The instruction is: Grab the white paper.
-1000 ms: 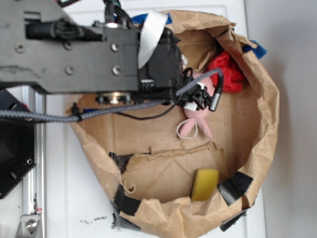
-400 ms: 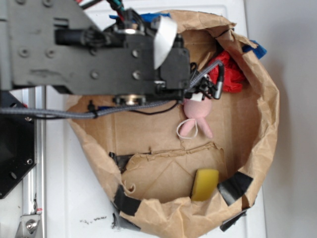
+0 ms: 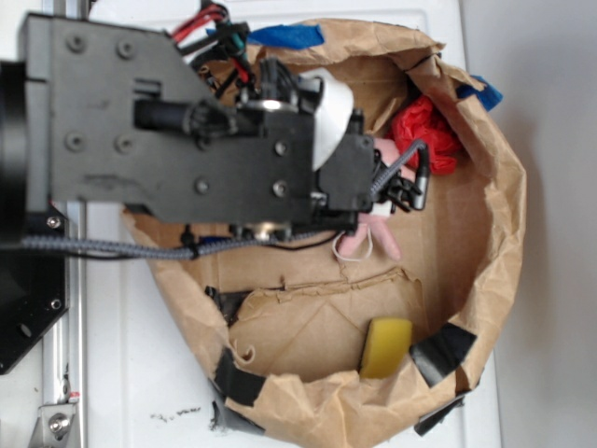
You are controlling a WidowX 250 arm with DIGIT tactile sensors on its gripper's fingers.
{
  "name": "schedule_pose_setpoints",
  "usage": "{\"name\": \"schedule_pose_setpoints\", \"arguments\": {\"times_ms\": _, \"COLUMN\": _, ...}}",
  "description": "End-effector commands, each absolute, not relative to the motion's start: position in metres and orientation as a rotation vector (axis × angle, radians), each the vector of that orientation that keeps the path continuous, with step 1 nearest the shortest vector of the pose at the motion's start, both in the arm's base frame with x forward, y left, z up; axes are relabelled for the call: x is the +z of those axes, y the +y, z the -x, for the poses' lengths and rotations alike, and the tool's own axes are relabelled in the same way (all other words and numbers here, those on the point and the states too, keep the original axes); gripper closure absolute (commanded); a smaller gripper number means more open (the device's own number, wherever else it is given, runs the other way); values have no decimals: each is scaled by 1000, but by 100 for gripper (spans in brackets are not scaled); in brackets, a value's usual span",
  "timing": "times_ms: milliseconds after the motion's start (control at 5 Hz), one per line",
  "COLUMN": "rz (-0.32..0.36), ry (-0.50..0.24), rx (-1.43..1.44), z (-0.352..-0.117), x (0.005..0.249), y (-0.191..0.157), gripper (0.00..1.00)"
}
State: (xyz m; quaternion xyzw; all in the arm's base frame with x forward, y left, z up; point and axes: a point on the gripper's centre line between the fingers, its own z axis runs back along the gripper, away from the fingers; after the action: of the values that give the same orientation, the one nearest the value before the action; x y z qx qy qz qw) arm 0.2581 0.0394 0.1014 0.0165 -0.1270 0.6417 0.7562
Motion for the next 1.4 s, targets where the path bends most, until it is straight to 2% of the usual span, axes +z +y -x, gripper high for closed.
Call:
{"name": "schedule_pose_setpoints", "arguments": {"times_ms": 0, "rz": -14, "ry": -347, "rx": 1447, "z": -265, "x": 107, "y": 49, "gripper": 0}}
{"name": "schedule_pose_setpoints", "arguments": {"times_ms": 200, "rz": -44, "ry": -345, "rx": 1477, "z": -264, "x": 99, "y": 65, "gripper": 0}}
{"name": "schedule_pose_setpoints", "arguments": {"times_ms": 600, "rz": -86, "ry": -396, "rx": 1519, "z": -257, "x": 93, "y": 88, "gripper": 0}}
{"name": "schedule_pose_setpoints", "arguments": {"times_ms": 800, "rz": -100, "ry": -423, "rx": 1532, "z": -253, "x": 90, "y": 96, "gripper": 0}}
{"name": "schedule_pose_setpoints", "arguments": {"times_ms": 1200, "rz": -105, "ry": -421, "rx": 1555, "z": -247, "x": 75, "y": 108, "gripper": 0}}
